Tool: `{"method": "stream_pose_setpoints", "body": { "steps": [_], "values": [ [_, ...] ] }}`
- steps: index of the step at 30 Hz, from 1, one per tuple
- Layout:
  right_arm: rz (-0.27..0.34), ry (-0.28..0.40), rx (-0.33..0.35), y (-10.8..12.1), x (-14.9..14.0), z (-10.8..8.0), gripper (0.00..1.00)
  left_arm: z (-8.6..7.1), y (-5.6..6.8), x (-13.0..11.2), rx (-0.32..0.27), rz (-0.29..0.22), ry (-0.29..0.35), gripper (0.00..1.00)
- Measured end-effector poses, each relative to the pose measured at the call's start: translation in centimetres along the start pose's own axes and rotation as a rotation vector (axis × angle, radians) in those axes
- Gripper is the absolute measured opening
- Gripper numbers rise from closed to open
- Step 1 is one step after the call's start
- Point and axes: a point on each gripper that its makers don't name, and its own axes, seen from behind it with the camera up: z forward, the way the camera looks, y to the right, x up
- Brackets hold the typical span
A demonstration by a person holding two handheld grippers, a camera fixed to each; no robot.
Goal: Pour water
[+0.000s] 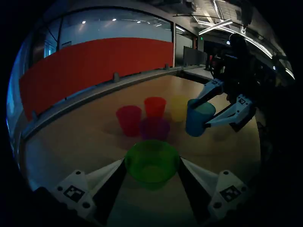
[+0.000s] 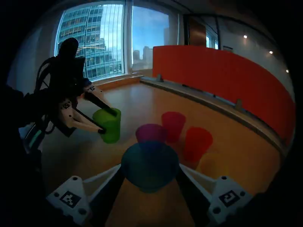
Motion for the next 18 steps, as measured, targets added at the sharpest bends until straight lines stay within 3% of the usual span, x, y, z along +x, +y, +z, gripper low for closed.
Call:
{"method": "stream_pose_setpoints", "body": {
  "steps": [18],
  "values": [
    [-0.047,0.127,-0.029,0.0,5.7,-2.1,0.9,-4.4,-2.0,6.0,0.078,-0.031,0.205,0.88]
  ]
}}
